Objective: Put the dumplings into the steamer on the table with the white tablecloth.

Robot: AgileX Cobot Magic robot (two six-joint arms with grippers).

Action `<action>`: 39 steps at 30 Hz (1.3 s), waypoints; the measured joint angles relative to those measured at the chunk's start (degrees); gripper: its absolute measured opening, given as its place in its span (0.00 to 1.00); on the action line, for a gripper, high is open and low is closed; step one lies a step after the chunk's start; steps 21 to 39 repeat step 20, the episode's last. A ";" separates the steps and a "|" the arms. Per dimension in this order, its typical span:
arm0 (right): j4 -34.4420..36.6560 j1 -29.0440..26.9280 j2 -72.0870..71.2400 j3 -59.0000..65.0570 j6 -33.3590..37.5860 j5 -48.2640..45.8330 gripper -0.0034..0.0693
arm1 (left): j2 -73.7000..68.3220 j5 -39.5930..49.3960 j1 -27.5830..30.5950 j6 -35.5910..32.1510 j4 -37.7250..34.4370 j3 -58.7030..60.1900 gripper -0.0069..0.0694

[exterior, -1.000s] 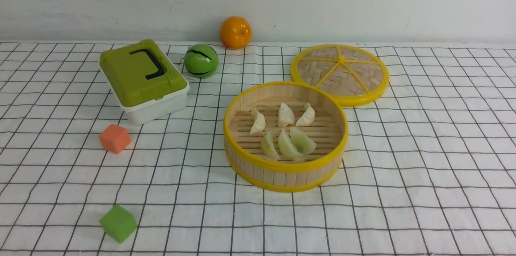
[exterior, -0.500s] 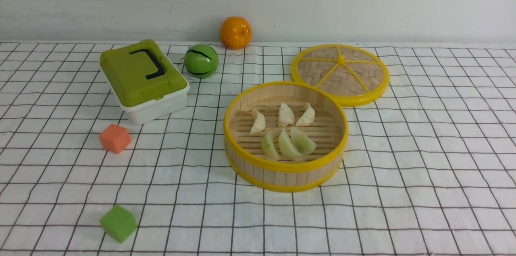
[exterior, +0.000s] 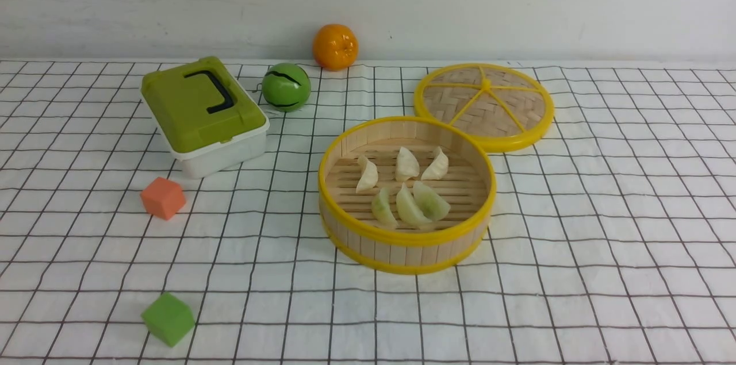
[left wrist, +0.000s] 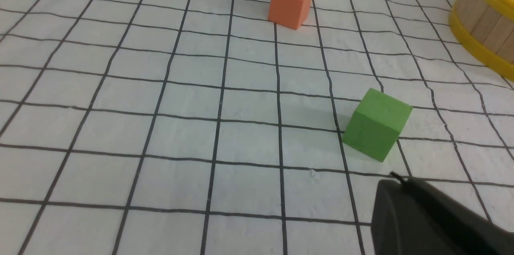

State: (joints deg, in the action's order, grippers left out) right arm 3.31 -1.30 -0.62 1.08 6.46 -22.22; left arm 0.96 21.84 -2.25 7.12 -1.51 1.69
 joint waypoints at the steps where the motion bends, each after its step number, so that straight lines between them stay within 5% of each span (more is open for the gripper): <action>1: 0.00 0.00 0.00 0.00 0.00 0.00 0.26 | 0.00 0.00 0.00 0.00 0.00 0.00 0.07; 39: 0.00 0.00 0.00 0.00 0.00 0.00 0.27 | 0.00 0.00 0.00 0.00 0.00 0.00 0.07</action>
